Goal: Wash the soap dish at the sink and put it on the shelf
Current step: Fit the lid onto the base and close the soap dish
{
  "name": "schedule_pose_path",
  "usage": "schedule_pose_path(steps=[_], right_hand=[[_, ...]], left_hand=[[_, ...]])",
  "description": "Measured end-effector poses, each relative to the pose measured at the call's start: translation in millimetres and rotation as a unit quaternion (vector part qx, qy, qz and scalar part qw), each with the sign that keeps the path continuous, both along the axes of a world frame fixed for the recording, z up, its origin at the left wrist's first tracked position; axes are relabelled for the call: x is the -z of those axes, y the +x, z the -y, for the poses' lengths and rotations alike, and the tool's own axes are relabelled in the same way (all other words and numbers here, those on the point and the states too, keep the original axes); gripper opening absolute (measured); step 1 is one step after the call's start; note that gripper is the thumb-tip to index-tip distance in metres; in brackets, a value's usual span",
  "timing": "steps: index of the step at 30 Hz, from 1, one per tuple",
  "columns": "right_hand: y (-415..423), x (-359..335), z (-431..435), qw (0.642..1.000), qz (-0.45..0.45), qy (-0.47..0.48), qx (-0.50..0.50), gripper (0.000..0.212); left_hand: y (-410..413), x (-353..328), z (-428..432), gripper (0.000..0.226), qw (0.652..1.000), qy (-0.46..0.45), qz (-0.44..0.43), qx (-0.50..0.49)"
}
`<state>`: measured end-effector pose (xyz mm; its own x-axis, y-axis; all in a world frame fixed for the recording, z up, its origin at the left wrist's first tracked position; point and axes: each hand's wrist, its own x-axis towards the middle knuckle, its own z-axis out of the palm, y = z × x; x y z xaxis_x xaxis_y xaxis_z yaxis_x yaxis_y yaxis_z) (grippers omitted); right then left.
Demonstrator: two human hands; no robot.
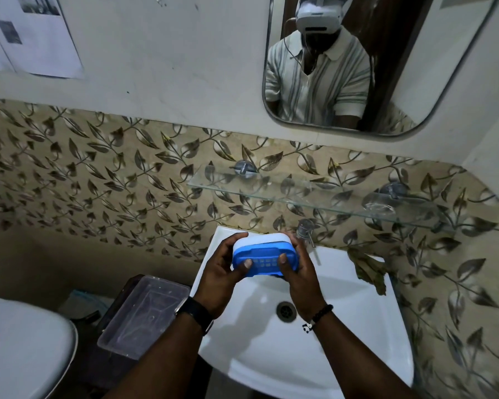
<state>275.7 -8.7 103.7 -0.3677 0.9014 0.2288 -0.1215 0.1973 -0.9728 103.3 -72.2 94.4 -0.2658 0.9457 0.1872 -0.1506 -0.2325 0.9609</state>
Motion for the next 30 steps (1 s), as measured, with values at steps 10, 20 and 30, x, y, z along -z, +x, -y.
schedule_pose_path(steps=[10,20,30], right_hand=[[0.4,-6.5,-11.9,0.991,0.052,0.121,-0.009,0.051],[-0.2,-25.7,-19.4,0.990,0.053,0.105,-0.080,0.049],[-6.5,-38.5,-19.3,0.991,0.013,0.124,-0.043,0.037]], left_hand=[[14.2,-13.0,-10.6,0.061,0.969,-0.054,0.239,0.035],[7.4,-21.7,-13.5,0.071,0.966,0.001,0.256,0.014],[10.3,-25.3,-15.4,0.075,0.959,0.052,0.278,0.006]])
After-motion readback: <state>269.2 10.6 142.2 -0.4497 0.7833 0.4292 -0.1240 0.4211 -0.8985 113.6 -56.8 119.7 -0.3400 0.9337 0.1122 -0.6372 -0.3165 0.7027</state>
